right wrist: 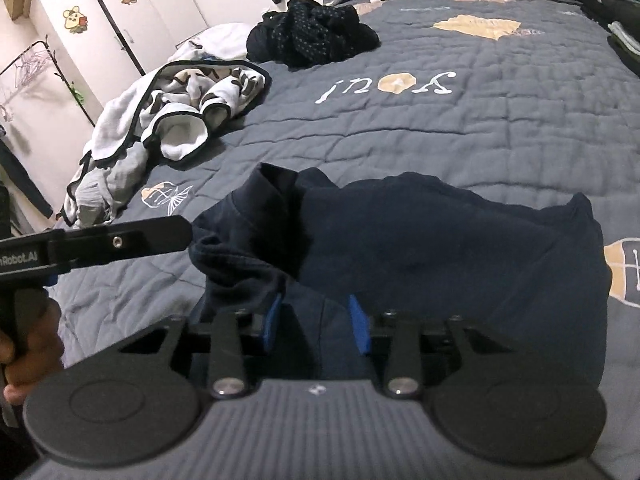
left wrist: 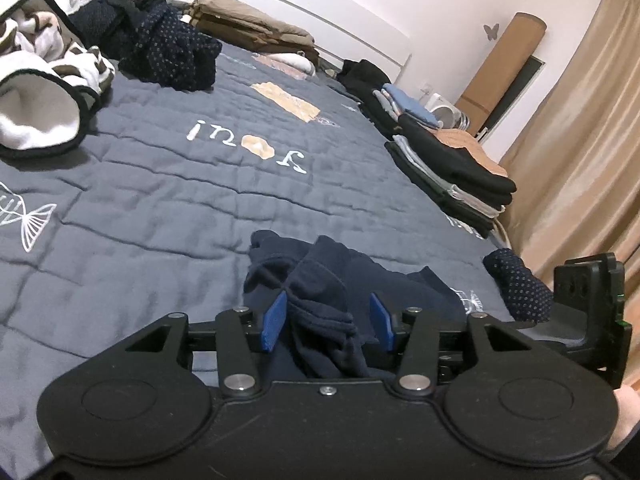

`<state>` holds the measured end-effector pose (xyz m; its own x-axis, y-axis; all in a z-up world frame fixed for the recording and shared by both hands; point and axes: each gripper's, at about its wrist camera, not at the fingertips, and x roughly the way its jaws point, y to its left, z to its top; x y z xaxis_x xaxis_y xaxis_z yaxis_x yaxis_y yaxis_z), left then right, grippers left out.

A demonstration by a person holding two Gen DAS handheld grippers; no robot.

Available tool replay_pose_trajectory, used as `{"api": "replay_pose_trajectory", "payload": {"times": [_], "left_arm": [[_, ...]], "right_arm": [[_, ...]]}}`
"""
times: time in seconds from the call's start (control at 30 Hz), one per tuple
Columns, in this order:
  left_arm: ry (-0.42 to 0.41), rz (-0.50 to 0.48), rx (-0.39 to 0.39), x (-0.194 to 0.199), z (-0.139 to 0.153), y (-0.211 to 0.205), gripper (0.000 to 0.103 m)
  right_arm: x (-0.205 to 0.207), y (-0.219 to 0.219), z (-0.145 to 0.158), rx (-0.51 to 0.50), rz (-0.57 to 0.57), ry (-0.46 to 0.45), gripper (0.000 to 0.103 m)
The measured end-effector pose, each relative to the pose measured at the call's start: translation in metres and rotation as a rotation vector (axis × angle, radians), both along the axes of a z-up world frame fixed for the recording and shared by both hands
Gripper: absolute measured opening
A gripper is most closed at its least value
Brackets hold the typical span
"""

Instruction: Fold clothes

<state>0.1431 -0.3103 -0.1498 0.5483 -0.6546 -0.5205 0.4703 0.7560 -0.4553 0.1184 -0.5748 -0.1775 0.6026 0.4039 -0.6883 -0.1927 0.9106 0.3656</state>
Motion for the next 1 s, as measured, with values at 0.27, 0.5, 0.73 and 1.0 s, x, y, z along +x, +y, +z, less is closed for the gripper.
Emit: {"api": "replay_pose_trajectory", "payload": {"times": [0.27,0.5,0.73,1.0], "left_arm": [[-0.059,0.019,0.055,-0.004,0.007,-0.001,0.057],[-0.062,0.027,0.079,-0.003,0.008,-0.001,0.064],[-0.057,0.114,0.199,-0.002,0.008,-0.002,0.074],[-0.058,0.091,0.048,-0.001,0.023,0.013,0.078]], "right_arm": [[0.001,-0.015,0.011,0.011,-0.099,-0.036,0.007],[-0.008,-0.056,0.034,-0.013,-0.322,-0.108,0.006],[-0.008,-0.086,0.018,-0.096,-0.485,-0.068,0.006],[-0.004,-0.075,0.01,-0.173,-0.434,-0.067,0.01]]}}
